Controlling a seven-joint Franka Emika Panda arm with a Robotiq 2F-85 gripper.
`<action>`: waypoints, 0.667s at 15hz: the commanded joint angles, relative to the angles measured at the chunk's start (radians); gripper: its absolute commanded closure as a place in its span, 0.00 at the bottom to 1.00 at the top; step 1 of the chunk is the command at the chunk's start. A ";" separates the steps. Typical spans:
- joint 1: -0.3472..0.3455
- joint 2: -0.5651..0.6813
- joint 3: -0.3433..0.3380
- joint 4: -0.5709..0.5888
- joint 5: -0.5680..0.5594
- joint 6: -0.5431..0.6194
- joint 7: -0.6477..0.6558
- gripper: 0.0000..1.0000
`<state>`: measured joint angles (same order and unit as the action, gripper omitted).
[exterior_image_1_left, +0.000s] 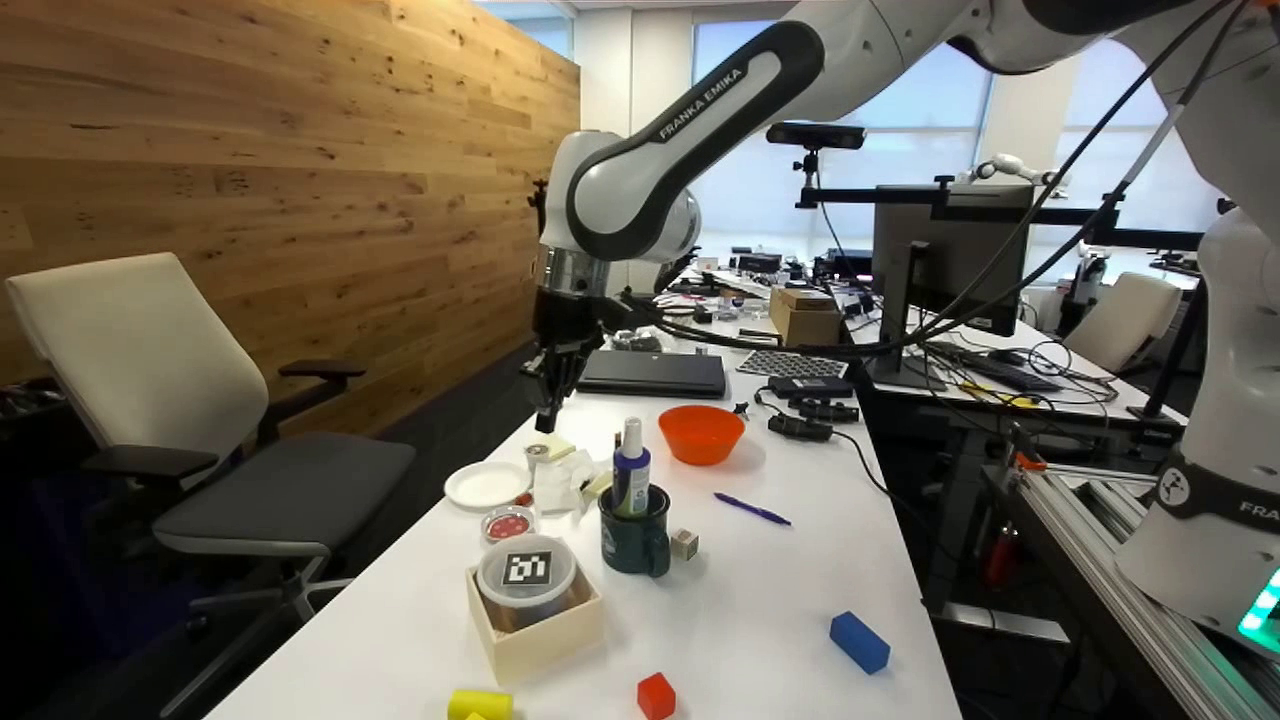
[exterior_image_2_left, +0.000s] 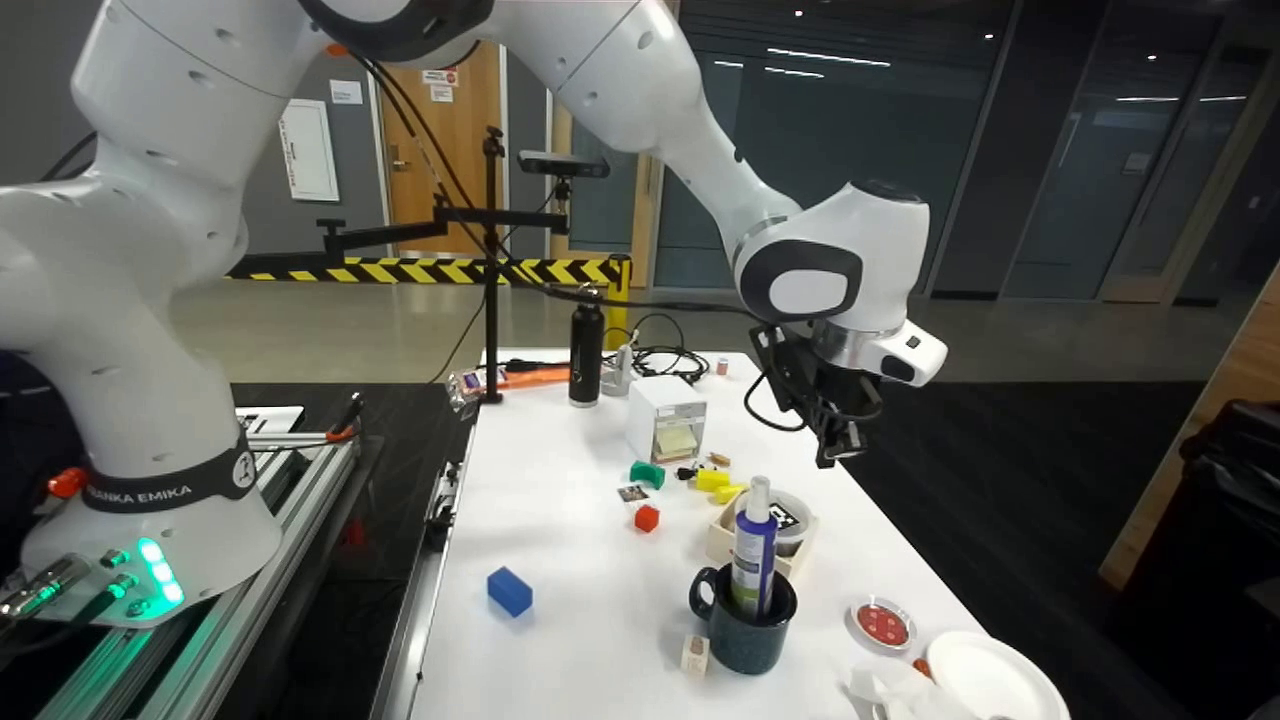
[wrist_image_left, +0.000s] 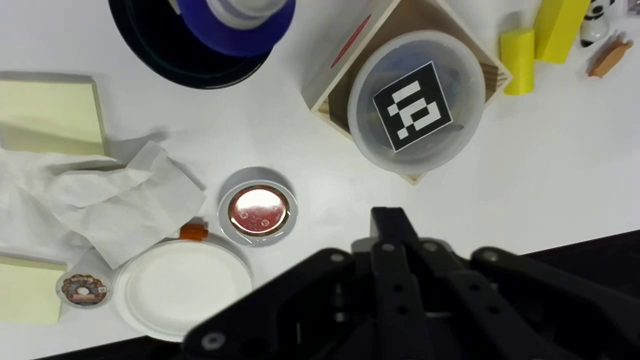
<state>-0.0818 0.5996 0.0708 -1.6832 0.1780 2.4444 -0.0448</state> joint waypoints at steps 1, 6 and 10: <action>-0.054 -0.078 0.045 -0.075 0.031 -0.012 -0.167 1.00; -0.035 -0.056 0.017 -0.038 0.007 -0.036 -0.180 0.89; -0.036 -0.064 0.016 -0.042 0.006 -0.042 -0.189 0.72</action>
<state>-0.1224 0.5361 0.0922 -1.7267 0.1812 2.4047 -0.2327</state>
